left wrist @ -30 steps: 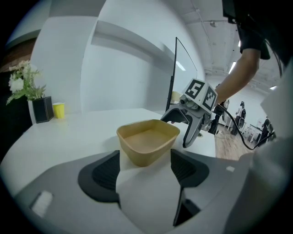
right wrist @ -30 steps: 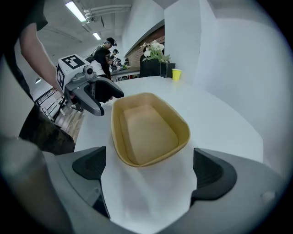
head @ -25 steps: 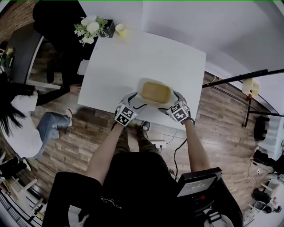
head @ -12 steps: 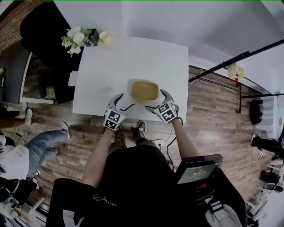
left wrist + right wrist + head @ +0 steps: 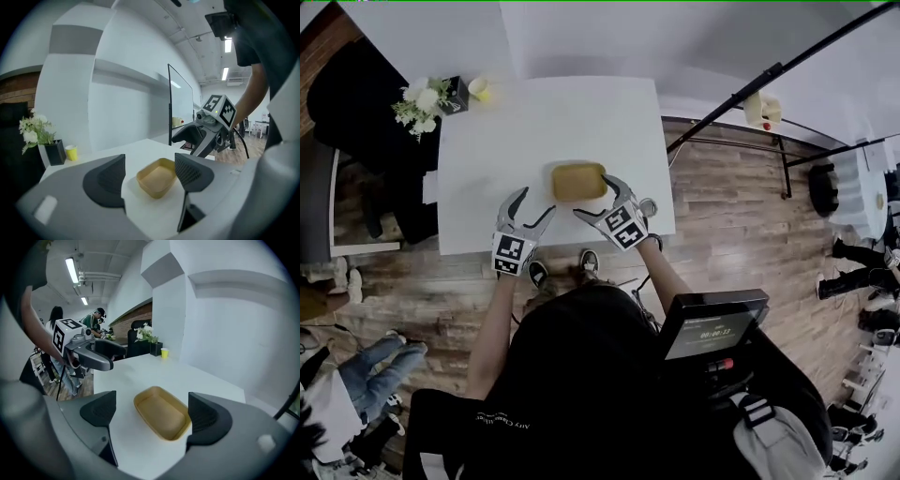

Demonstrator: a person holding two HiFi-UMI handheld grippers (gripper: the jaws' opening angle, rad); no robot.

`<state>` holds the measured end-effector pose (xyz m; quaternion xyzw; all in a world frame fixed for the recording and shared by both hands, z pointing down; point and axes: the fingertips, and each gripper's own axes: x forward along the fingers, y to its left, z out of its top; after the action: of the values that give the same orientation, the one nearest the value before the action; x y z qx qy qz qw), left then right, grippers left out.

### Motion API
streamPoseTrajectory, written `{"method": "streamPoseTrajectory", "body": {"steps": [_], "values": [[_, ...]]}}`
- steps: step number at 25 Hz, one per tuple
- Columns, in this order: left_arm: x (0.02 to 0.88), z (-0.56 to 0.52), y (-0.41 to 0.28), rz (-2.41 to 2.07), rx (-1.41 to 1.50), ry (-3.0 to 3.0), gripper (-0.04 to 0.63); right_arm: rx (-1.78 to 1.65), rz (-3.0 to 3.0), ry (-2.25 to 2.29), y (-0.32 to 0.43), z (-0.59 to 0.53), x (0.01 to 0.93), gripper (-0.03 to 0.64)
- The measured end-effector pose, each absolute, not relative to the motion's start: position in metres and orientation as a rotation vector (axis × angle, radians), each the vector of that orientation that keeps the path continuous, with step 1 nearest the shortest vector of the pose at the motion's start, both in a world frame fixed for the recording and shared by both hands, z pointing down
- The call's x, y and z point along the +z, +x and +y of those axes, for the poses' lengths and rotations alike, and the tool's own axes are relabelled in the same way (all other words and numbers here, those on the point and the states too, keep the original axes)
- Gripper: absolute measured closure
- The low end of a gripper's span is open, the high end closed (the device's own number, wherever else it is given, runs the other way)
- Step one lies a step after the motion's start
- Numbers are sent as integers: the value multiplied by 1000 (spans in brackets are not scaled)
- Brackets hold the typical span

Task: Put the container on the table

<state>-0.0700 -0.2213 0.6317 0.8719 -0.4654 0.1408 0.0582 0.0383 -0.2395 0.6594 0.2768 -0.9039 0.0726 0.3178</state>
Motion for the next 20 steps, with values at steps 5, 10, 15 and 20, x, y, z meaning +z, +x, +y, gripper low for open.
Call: {"method": "streamPoseTrajectory", "body": {"steps": [5,10,15,20], "values": [[600,-225,-74,-1437,348,2703,274,139,-2473,831,21,-242,610,185],[552,-226,-74,-1487,256,2784,291,63,-2571,872,1,-241,561,242],[508,-225,-82,-1549,136,2828,315,-18,-2662,889,-19,-240,516,292],[473,-218,-88,-1585,146,2827,369,-93,-2748,896,-32,-237,474,338]]}}
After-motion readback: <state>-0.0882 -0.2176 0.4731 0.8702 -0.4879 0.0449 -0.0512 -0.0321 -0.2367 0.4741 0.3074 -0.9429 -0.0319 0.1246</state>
